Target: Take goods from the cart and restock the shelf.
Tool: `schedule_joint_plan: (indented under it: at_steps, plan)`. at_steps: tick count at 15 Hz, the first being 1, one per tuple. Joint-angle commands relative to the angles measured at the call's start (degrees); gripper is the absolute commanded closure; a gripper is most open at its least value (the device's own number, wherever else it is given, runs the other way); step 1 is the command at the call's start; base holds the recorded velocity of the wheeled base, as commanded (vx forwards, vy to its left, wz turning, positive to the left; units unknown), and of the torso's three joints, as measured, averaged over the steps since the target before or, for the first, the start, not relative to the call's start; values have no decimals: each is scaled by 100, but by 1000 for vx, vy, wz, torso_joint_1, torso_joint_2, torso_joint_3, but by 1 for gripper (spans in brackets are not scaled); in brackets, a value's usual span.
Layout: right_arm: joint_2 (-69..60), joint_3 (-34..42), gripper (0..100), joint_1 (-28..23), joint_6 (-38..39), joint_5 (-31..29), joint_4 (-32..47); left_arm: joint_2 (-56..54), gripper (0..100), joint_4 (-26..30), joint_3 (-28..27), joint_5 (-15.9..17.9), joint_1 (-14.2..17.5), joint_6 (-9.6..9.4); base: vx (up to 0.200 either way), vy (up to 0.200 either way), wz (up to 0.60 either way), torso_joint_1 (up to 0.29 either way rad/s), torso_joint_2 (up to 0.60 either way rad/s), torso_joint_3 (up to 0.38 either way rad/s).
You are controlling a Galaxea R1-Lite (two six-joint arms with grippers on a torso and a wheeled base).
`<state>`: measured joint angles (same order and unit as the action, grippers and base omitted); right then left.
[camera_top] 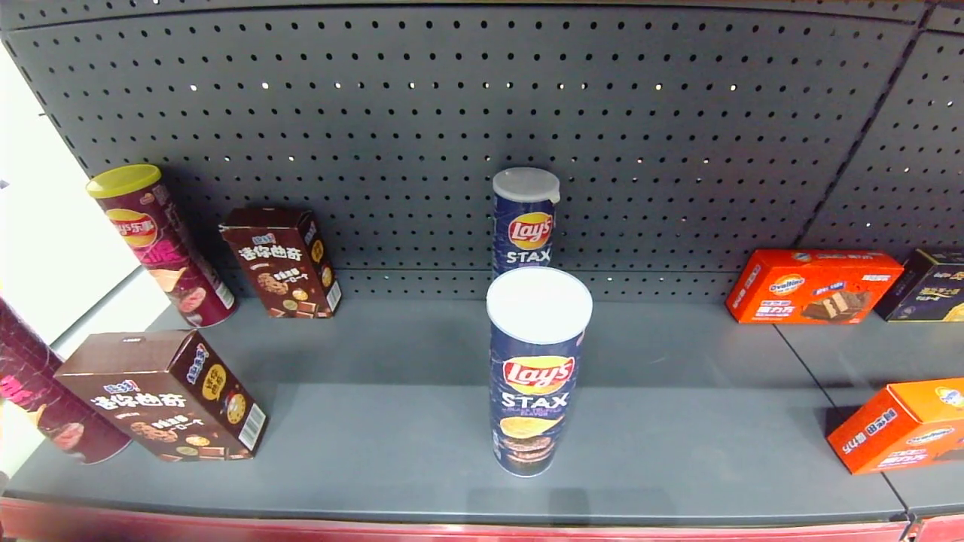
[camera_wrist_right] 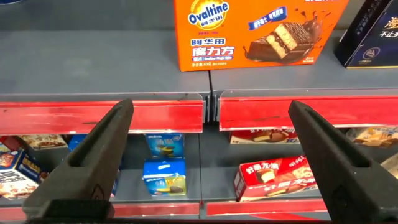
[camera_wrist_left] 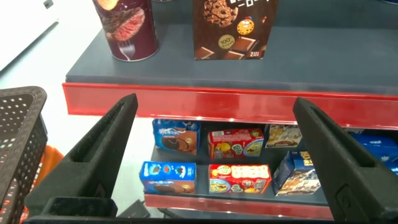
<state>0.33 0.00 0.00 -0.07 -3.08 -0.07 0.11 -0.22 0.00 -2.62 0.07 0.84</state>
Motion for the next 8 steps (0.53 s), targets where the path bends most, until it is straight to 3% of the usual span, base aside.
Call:
schedule_joint_plan:
  at_steps: [1, 8]
  plan:
    - [11, 0, 0, 0, -1, 1, -1, 7, 0, -4, 0, 7, 1, 4, 0, 0, 0, 0, 0, 0]
    - [11, 0, 0, 0, -10, 1, -1, 7, 0, -4, 0, 7, 1, 4, 0, 0, 0, 0, 0, 0]
